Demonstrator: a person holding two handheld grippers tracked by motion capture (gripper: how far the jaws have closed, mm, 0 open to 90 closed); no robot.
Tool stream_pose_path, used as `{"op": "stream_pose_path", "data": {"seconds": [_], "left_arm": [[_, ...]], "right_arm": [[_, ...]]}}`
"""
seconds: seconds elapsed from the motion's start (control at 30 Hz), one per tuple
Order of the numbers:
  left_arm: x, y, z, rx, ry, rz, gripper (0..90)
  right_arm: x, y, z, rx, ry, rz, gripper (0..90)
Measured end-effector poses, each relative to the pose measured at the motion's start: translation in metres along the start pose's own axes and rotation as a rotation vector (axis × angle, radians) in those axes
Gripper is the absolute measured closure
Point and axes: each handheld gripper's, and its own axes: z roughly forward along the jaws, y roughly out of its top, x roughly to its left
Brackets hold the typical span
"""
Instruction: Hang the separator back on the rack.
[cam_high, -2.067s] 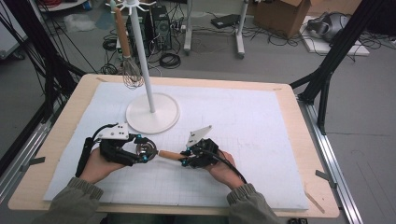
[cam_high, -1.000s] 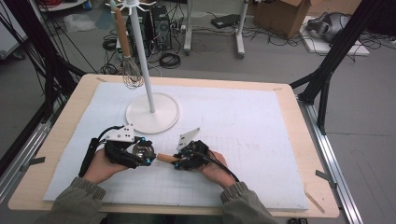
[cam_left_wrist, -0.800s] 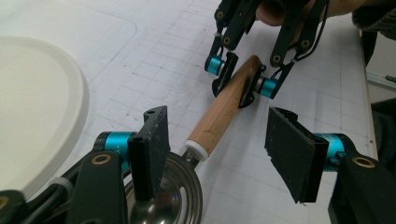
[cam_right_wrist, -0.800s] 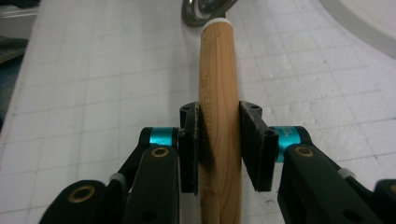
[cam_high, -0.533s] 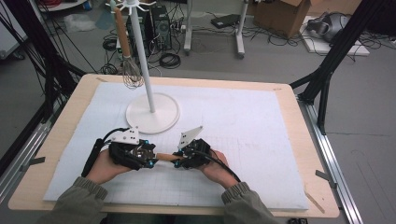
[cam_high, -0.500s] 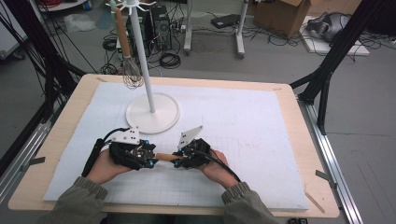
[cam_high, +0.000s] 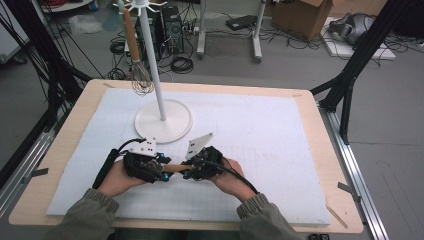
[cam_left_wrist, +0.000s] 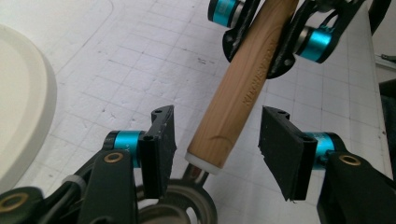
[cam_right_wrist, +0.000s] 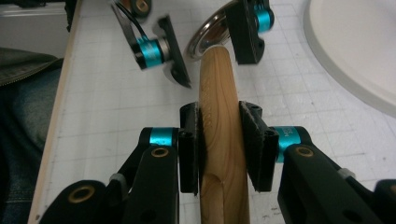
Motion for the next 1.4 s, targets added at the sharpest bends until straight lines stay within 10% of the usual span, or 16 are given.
{"op": "stream_pose_path", "data": {"seconds": [0.43, 0.97, 1.4], "left_arm": [[-0.003, 0.004, -0.004, -0.008, -0.025, 0.037, 62.2], [-0.003, 0.005, -0.015, -0.044, -0.025, 0.026, 70.4], [-0.002, 0.008, -0.022, -0.076, -0.035, 0.009, 65.3]], "right_arm": [[0.002, 0.014, -0.009, -0.050, -0.001, -0.034, 69.1], [-0.006, 0.013, -0.028, -0.167, -0.073, 0.076, 54.9], [-0.011, 0.020, -0.037, -0.229, 0.075, 0.084, 72.9]]}}
